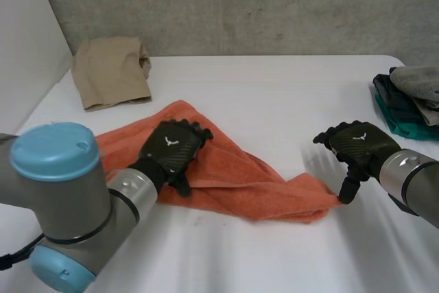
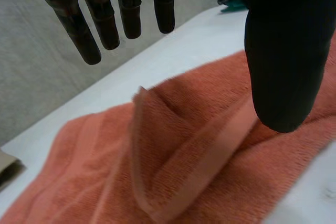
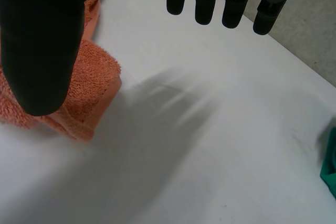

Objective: Fold the laundry.

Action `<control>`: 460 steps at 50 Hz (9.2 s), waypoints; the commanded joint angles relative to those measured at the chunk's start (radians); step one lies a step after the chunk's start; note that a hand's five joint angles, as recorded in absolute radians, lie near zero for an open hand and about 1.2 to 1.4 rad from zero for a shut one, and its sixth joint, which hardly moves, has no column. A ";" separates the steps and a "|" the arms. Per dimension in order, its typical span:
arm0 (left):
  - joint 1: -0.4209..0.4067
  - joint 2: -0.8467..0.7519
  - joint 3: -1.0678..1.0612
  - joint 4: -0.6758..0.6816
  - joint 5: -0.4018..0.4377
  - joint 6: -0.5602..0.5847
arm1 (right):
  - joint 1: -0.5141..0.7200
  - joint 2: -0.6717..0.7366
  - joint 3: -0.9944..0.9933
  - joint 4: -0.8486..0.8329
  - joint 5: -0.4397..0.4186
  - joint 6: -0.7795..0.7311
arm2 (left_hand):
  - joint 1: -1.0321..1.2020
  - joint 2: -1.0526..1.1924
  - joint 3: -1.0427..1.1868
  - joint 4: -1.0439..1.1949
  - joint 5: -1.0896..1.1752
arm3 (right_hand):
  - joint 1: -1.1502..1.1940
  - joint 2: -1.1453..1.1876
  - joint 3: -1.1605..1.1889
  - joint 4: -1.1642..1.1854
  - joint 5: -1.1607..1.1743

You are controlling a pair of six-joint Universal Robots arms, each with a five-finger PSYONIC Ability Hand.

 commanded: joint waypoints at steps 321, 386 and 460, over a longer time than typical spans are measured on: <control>-0.042 -0.499 0.447 0.197 -0.105 0.149 | 0.172 0.638 -0.652 -0.067 0.107 0.027 | 1.097 1.095 1.097 1.093 1.089 | 0.533 0.546 0.546 0.546 0.542; 0.185 -0.117 0.521 0.315 -0.053 -0.001 | 0.028 0.242 -0.673 -0.405 0.107 0.149 | 1.097 1.095 1.097 1.093 1.089 | 1.172 1.184 1.184 1.185 1.180; 0.245 -0.098 0.199 0.088 -0.176 -0.138 | -0.005 0.096 -0.200 -0.127 -0.028 -0.038 | 1.097 1.095 1.097 1.093 1.089 | 1.172 1.184 1.184 1.185 1.180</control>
